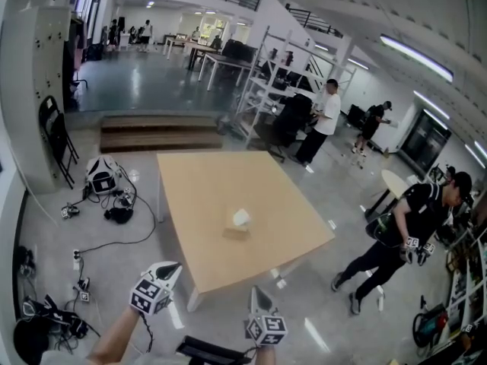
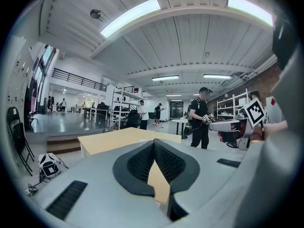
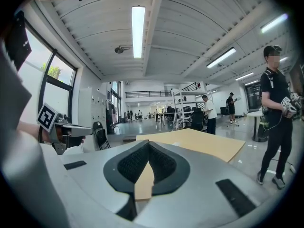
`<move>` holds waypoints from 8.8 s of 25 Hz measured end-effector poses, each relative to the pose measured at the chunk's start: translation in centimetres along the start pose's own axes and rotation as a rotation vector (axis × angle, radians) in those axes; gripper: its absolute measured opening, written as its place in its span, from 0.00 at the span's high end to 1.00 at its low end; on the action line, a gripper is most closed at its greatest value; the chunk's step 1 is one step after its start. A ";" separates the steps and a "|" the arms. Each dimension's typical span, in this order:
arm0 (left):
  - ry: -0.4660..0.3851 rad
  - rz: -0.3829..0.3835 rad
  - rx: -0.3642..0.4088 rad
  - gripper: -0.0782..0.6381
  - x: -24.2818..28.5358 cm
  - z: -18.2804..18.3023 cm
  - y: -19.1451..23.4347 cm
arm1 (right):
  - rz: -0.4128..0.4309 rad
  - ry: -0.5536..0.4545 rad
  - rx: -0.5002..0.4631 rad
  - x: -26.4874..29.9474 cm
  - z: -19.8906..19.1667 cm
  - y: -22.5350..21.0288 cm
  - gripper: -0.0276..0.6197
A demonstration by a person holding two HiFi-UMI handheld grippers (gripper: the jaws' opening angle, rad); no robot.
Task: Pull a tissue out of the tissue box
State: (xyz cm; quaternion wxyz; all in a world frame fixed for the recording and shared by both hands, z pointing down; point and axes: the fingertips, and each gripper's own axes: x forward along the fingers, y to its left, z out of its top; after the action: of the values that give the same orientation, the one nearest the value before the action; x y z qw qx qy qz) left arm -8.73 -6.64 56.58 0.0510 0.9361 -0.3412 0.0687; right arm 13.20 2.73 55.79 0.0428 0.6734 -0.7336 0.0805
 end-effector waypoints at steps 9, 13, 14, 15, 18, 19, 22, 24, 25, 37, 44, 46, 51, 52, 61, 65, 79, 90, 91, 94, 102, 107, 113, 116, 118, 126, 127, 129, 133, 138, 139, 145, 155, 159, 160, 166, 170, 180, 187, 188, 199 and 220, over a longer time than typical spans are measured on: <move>0.008 0.004 -0.015 0.88 2.0 -0.3 1.1 | 0.003 0.020 -0.003 2.1 -0.3 -1.0 0.94; 0.014 0.015 -0.021 0.88 3.5 -0.4 2.0 | 0.006 0.024 -0.009 4.0 0.0 -2.2 0.94; 0.015 0.019 -0.023 0.88 4.0 -0.4 2.2 | 0.005 0.024 -0.006 4.6 0.0 -2.6 0.94; 0.018 0.023 -0.025 0.88 4.4 -0.5 2.4 | 0.006 0.023 -0.001 5.1 0.1 -2.9 0.94; 0.015 0.025 -0.021 0.88 5.8 0.3 2.8 | 0.018 0.014 0.006 6.7 0.6 -3.9 0.94; 0.013 0.027 -0.019 0.88 6.5 0.5 3.1 | 0.023 0.012 0.005 7.5 0.8 -4.2 0.94; 0.017 0.035 -0.025 0.88 8.5 0.9 4.0 | 0.037 0.022 0.003 9.6 1.0 -5.0 0.94; 0.019 0.037 -0.025 0.88 9.8 1.3 4.3 | 0.048 0.025 0.002 10.8 1.3 -5.6 0.94; 0.018 0.036 -0.029 0.88 10.6 1.5 4.4 | 0.050 0.025 0.001 11.5 1.5 -6.1 0.94; 0.036 0.048 -0.010 0.88 16.9 3.3 6.2 | 0.069 0.013 0.027 17.3 2.9 -10.3 0.94; 0.045 0.050 -0.003 0.88 19.7 4.0 7.0 | 0.084 0.001 0.049 20.3 2.8 -12.2 0.94; 0.048 0.057 -0.003 0.88 20.3 3.6 7.4 | 0.097 0.003 0.049 21.1 2.6 -12.4 0.94; 0.039 0.080 0.000 0.88 21.3 4.0 8.3 | 0.104 0.016 0.039 22.6 2.8 -12.9 0.94; 0.039 0.082 -0.003 0.88 21.5 3.9 8.5 | 0.107 0.019 0.036 23.0 2.8 -12.8 0.94; 0.051 0.085 -0.022 0.88 23.0 3.2 10.2 | 0.114 0.035 0.036 25.2 2.9 -12.8 0.94; 0.064 0.076 -0.032 0.88 24.1 3.1 10.9 | 0.111 0.059 0.041 26.6 2.4 -12.8 0.94; 0.201 0.022 -0.077 0.88 26.9 -1.9 13.8 | 0.074 0.199 0.124 30.5 -2.8 -12.5 0.94; 0.277 0.015 -0.115 0.88 27.5 -4.8 14.7 | 0.048 0.289 0.176 31.0 -6.7 -13.4 0.94; 0.289 0.009 -0.117 0.88 27.5 -5.2 14.5 | 0.047 0.296 0.184 31.0 -7.1 -13.4 0.94; 0.312 0.004 -0.129 0.88 27.5 -6.2 14.2 | 0.046 0.310 0.210 31.2 -8.0 -13.2 0.94; 0.322 -0.005 -0.142 0.88 28.0 -6.6 13.9 | 0.034 0.275 0.319 32.3 -7.9 -13.6 0.94; 0.325 0.003 -0.151 0.88 28.3 -6.3 14.2 | 0.059 0.284 0.338 33.1 -7.9 -13.7 0.78; 0.331 0.012 -0.157 0.88 28.1 -6.7 14.5 | -0.005 0.287 0.333 34.1 -8.9 -14.5 0.51; 0.336 0.008 -0.161 0.88 28.0 -6.6 14.6 | -0.025 0.293 0.334 34.5 -9.2 -14.8 0.51; 0.333 0.018 -0.159 0.88 28.0 -6.6 14.9 | -0.029 0.301 0.339 34.8 -9.3 -15.0 0.51; 0.339 0.022 -0.184 0.88 28.2 -6.8 15.3 | 0.026 0.382 0.323 35.0 -10.5 -14.6 0.52; 0.337 0.025 -0.186 0.88 28.2 -6.8 15.4 | 0.021 0.382 0.314 35.1 -10.5 -14.6 0.53; 0.339 0.030 -0.183 0.88 28.1 -6.9 15.6 | 0.005 0.381 0.299 35.1 -10.5 -14.7 0.65; 0.345 0.034 -0.183 0.88 28.1 -6.9 15.7 | -0.009 0.390 0.279 35.3 -10.5 -14.9 0.75; 0.344 0.035 -0.183 0.88 27.9 -6.9 15.9 | -0.021 0.401 0.248 35.5 -10.6 -14.6 0.86; 0.343 0.034 -0.185 0.88 27.9 -6.9 15.9 | -0.023 0.403 0.245 35.4 -10.7 -14.5 0.88; 0.336 0.039 -0.184 0.88 28.1 -6.8 15.8 | -0.020 0.403 0.223 35.5 -10.7 -14.6 0.94; 0.309 0.050 -0.188 0.88 27.8 -6.3 16.1 | -0.001 0.375 0.184 35.9 -9.3 -14.2 0.95; 0.302 0.056 -0.189 0.88 27.7 -6.4 16.1 | 0.007 0.356 0.171 36.2 -8.5 -14.0 0.95; 0.298 0.059 -0.190 0.88 27.6 -6.2 16.1 | 0.009 0.350 0.168 36.2 -8.2 -14.0 0.95; 0.267 0.076 -0.176 0.88 27.3 -5.4 16.3 | 0.028 0.316 0.145 36.6 -6.4 -13.4 0.95; 0.242 0.079 -0.173 0.88 27.0 -5.1 16.5 | 0.038 0.294 0.128 36.6 -5.3 -12.8 0.95; 0.200 0.102 -0.168 0.88 25.8 -4.0 16.2 | 0.049 0.220 0.096 36.6 -2.0 -12.5 0.95; 0.163 0.102 -0.158 0.88 25.5 -2.7 15.6 | 0.042 0.096 0.064 36.5 4.1 -13.3 0.95; 0.156 0.102 -0.155 0.88 25.5 -2.3 15.5 | 0.041 0.080 0.060 36.4 4.9 -13.3 0.95; 0.100 0.103 -0.114 0.88 24.1 -0.2 14.8 | 0.028 0.016 0.040 33.4 7.0 -12.7 0.95; 0.041 0.121 -0.094 0.88 22.7 1.0 14.7 | 0.022 -0.056 0.089 25.0 6.7 -10.9 0.95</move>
State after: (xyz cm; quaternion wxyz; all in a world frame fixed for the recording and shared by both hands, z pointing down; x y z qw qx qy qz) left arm -0.88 -32.32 60.04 0.0976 0.9086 -0.3991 0.0749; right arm 22.11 -23.85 54.14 -0.0088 0.6686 -0.7375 0.0948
